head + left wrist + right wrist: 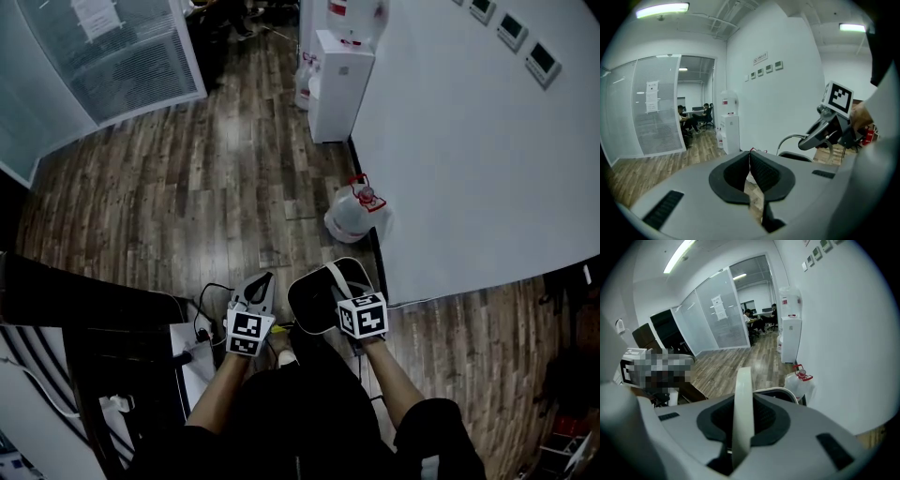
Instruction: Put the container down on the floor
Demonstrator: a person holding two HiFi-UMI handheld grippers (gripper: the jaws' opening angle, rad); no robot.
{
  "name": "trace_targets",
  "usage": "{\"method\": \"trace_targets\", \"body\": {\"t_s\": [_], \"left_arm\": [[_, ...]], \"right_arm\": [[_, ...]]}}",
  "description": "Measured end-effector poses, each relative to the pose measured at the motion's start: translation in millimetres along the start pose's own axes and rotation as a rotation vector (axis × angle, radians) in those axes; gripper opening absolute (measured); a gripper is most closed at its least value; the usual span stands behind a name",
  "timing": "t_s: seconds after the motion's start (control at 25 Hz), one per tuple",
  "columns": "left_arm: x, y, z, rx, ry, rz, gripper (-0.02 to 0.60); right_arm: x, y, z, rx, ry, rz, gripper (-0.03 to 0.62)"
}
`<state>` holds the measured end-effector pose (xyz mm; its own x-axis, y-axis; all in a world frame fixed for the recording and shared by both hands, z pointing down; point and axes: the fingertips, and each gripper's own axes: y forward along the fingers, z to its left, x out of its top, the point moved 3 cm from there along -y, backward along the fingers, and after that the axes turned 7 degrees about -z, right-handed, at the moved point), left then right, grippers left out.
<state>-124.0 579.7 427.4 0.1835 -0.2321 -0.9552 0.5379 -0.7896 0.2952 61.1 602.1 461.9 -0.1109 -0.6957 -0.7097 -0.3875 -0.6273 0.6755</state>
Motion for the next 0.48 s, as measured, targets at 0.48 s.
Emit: {"method": "trace_targets", "body": {"t_s": [0.48], "left_arm": [[32,76,51,0.051,-0.009,0.012,0.015]], "right_arm": [[74,60,-44,0.000,0.026,-0.026,0.063]]}}
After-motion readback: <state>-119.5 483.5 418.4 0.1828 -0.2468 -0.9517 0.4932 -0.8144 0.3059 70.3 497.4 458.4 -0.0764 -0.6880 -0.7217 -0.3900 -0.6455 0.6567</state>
